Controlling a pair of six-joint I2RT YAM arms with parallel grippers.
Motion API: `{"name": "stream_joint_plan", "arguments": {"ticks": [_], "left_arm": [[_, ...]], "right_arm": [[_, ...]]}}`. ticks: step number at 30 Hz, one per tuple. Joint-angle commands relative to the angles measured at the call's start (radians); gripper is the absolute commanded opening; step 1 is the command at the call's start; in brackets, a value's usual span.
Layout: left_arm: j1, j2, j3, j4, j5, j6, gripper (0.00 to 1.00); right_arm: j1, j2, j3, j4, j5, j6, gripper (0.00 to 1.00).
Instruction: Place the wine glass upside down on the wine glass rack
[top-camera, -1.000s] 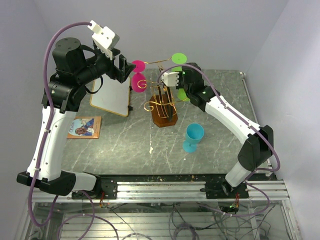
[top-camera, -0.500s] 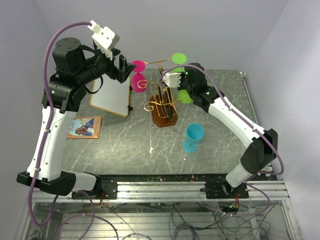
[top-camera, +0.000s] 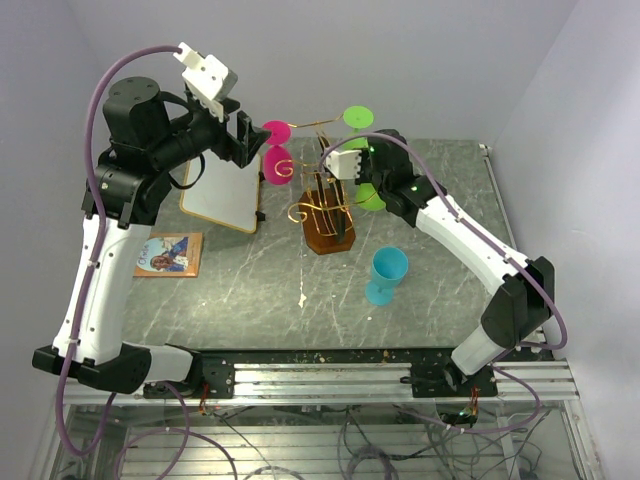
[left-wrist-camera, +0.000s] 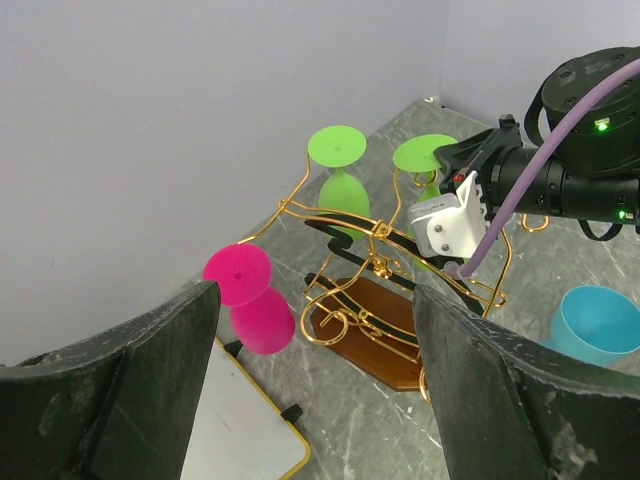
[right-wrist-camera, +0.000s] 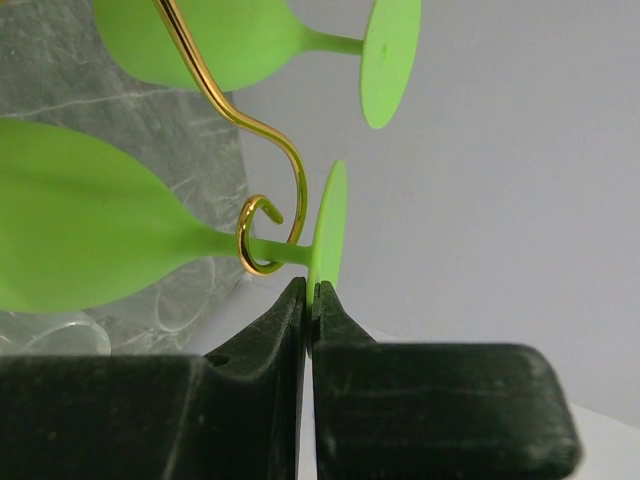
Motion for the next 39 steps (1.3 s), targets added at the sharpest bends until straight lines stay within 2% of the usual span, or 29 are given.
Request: {"name": "stream_joint_plan", "arguments": {"ticks": [1, 27, 39], "left_arm": [[0.008, -0.023, -0.006, 0.021, 0.026, 0.006, 0.88], [0.01, -0.032, -0.018, 0.021, 0.034, 0.011, 0.89], [0.011, -0.035, -0.023, 0.017, 0.032, 0.019, 0.89]], "right_arm": [[0.003, -0.029, -0.02, 0.014, 0.012, -0.003, 0.0], [0.018, -0.04, 0.01, -0.076, -0.067, 0.076, 0.01], [0.021, -0.042, 0.019, -0.114, -0.081, 0.083, 0.11]]}}
